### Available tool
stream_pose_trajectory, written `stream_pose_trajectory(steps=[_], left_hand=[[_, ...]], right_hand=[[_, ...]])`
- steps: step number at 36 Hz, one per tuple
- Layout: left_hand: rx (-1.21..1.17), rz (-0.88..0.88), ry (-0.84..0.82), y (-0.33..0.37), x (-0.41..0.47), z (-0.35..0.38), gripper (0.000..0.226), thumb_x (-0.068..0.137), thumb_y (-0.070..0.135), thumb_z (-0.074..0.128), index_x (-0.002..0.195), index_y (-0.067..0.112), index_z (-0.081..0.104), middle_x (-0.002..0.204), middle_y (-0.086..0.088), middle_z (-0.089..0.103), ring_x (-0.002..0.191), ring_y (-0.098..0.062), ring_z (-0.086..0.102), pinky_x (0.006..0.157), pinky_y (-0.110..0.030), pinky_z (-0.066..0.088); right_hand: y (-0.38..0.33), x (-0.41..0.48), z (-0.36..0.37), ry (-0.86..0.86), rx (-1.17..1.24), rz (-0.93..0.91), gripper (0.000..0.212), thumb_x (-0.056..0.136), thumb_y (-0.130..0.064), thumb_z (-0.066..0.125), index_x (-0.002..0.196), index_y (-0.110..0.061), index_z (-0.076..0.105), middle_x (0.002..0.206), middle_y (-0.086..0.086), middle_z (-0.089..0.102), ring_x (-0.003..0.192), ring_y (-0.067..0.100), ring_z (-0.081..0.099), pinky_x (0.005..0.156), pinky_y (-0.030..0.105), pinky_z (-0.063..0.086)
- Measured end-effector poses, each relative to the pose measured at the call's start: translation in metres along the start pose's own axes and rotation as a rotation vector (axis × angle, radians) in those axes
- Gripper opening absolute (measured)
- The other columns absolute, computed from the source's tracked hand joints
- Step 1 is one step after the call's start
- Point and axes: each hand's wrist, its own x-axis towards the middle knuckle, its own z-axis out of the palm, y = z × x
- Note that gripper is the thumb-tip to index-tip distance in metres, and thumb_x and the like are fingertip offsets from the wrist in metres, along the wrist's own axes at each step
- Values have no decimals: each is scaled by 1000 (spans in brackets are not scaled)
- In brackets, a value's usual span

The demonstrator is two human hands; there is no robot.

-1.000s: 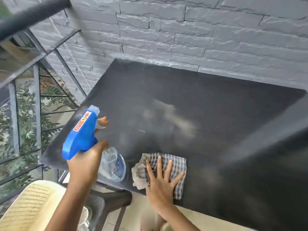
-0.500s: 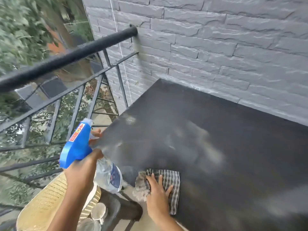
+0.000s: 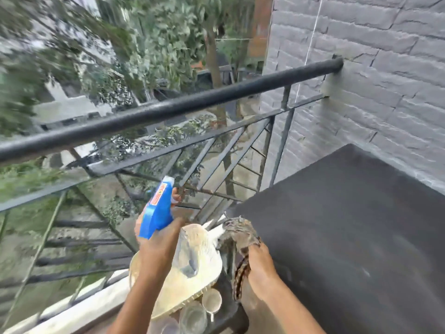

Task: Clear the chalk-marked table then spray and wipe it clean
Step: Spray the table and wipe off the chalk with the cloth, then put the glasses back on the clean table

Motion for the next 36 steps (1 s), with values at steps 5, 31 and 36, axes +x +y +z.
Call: stream_pose_trajectory(steps=[5,31,36], left_hand=[[94,117,-29,-16,28,-32,14,62,15,57,76,19,58,64,-1,49,52,-7,40,52,-22,36],[408,27,151,-218,112,-58,29,77,33,75,99,34,57,77,16,55,72,13,53,63,-2,39],[370,4,191,-235,111,-60,30,78,31,75,87,44,50,77,14,53,66,-6,50,62,-6,38]], right_hand=[[15,21,48,-48,-87,64,34,95,-12,41,128,-13,52,122,12,59,112,30,55,90,35,44],[180,193,167,-217,-870,239,91,81,-28,68,150,-19,8,149,11,33,129,31,42,107,36,36],[216,210,169,-375,-977,216,84,86,-20,61,149,-33,8,150,10,32,126,32,44,104,41,41]])
